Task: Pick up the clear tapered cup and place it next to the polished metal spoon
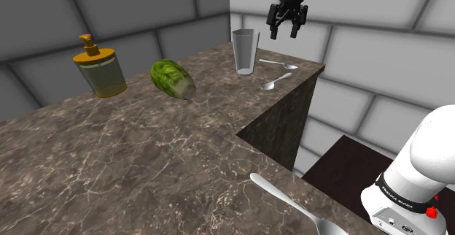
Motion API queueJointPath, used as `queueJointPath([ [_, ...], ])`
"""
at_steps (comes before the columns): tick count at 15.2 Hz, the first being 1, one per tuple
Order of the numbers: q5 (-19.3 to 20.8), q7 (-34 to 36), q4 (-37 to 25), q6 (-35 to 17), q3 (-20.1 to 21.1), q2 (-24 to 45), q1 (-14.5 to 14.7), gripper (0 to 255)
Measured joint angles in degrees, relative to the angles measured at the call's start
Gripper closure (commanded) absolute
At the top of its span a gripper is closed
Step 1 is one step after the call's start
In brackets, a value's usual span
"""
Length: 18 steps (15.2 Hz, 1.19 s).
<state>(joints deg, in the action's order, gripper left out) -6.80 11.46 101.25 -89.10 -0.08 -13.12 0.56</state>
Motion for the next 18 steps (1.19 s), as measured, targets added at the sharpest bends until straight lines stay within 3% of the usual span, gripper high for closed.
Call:
queueJointPath([
  [3,-0.1,0.6,-8.2,0.9,0.0,7.1,-0.1,0],
  [10,-0.3,2.5,-34.2,7.9,-0.2,25.7,-0.3,0],
  [12,-0.3,3.0,-35.9,7.8,0.0,27.5,-0.1,0],
  [18,-0.2,2.8,-28.3,2.3,0.1,25.4,0.3,0],
])
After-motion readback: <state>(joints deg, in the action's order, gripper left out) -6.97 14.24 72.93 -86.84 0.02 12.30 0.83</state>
